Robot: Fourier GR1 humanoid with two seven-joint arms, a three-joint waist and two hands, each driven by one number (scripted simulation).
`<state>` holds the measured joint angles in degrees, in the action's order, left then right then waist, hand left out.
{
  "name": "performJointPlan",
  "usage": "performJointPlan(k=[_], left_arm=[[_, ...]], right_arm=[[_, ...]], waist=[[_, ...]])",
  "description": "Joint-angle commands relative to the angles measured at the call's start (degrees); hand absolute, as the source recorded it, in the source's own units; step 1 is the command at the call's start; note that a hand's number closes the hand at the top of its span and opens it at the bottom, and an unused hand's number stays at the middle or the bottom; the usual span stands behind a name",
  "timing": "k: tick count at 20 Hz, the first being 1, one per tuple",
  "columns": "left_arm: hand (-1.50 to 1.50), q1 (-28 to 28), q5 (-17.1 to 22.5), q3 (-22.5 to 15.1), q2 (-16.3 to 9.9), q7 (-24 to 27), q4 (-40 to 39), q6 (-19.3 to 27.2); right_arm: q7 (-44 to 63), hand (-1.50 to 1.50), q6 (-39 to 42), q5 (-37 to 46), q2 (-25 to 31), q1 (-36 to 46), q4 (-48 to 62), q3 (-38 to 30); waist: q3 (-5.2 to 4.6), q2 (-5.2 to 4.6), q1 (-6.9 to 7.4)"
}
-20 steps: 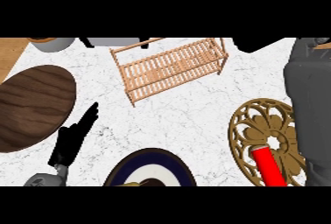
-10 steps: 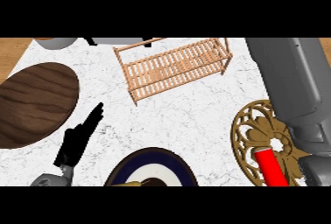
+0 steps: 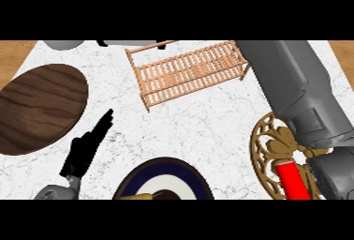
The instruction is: Pick the squash from the placemat and place it in the tiered shelf
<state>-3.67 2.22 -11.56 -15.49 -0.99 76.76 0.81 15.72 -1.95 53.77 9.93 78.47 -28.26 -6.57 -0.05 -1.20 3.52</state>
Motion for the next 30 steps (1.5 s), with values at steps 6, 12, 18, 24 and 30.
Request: performJointPlan(k=[6, 12, 18, 24, 30], left_arm=[[0.0, -1.8, -0.4, -0.1, 0.2, -1.3, 0.2, -0.3], [0.0, -2.6, 0.0, 0.9, 0.1, -2.4, -0.7, -0.5], [0.0, -2.1, -0.7, 1.0, 0.7, -0.9, -1.2, 0.0], [0.0, 1.2, -1.4, 0.3, 1.2, -1.6, 0.9, 1.2], [0.0, 0.9, -0.1, 3.5, -0.8, -2.4, 0.9, -0.1]], right_arm=[[-2.1, -1.5, -1.3, -19.8, -7.2, -0.8, 5.6, -18.9], [-9.5, -1.5, -4.3, -28.7, -6.5, 0.4, 5.0, -27.5], [-15.2, -1.5, -15.9, -30.1, -4.0, 1.2, 3.4, -30.8], [-15.4, -1.5, -22.6, -30.8, 5.4, -0.9, 1.8, -33.9], [-12.2, -1.5, -16.6, -32.9, 13.2, -8.3, 0.5, -34.6]], waist=[[0.19, -0.66, 0.76], [0.11, -0.46, 0.18], [0.03, -0.14, -0.5], [0.07, 0.65, -1.7], [0.07, 1.31, -3.49]])
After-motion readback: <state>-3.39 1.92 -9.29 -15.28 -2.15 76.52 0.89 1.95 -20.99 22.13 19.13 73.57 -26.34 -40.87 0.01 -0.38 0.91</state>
